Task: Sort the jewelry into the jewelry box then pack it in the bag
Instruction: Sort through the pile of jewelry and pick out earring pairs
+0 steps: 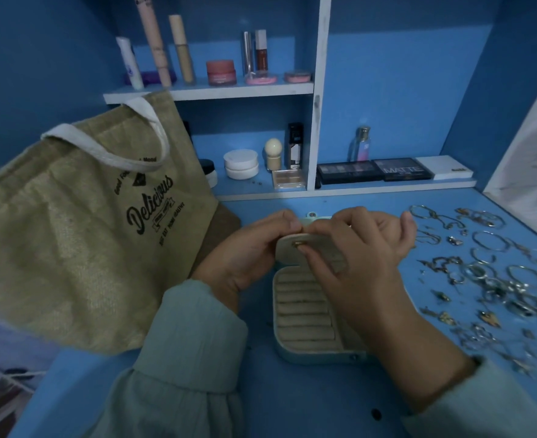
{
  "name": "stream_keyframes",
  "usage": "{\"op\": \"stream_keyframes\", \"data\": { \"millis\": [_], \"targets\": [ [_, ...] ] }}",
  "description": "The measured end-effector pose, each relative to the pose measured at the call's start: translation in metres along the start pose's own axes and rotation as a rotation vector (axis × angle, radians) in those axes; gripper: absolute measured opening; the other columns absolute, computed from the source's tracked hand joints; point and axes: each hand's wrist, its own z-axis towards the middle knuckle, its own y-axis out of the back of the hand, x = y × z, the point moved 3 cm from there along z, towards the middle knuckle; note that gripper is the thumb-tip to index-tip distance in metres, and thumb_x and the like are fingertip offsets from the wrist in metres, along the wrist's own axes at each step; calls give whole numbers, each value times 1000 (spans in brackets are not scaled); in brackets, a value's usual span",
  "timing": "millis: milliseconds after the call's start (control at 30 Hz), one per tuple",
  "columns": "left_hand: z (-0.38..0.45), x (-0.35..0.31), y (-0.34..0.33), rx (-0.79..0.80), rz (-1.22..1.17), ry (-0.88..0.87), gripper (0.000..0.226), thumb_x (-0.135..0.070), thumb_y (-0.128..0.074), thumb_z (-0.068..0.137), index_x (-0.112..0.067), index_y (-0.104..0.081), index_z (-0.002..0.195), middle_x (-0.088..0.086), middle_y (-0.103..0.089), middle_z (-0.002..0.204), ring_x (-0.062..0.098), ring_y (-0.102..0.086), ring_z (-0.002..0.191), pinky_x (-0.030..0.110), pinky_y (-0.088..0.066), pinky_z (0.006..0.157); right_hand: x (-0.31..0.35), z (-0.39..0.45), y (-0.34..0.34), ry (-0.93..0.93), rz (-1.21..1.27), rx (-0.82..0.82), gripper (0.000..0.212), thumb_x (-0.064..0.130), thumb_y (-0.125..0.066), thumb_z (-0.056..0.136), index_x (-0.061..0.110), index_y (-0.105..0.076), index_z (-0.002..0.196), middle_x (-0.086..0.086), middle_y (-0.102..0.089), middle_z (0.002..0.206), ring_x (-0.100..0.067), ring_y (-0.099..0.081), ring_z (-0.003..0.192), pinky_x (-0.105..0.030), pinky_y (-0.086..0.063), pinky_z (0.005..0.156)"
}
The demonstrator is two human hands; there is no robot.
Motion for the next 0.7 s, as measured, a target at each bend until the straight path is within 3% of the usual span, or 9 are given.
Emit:
{"op": "stream_keyframes", "data": {
  "millis": [167,333,700],
  "targets": [
    [-5,0,2,32,21,-21,8,-27,-63,63,-22,-63,56,5,-53,73,12,-48,70,26,-36,67,2,-4,4,78,-15,-12,15,37,-62,77,28,-62,88,4,-60,87,-25,-59,83,-35,-11,102],
    [-7,3,1,39,53,-30,8,-27,-63,61,-22,-63,56,3,-55,74,14,-46,73,27,-36,68,2,-6,7,108,-43,-43,14,36,-64,75,23,-66,80,6,-61,84,-16,-45,86,-39,-22,91],
    [-6,7,4,58,30,-33,7,-25,-60,60,-23,-60,54,-4,-57,71,9,-49,70,23,-38,66,1,-6,6,115,-30,-47,13,35,-68,74,23,-64,78,6,-61,83,-16,-43,86,-40,-24,85]
  ]
}}
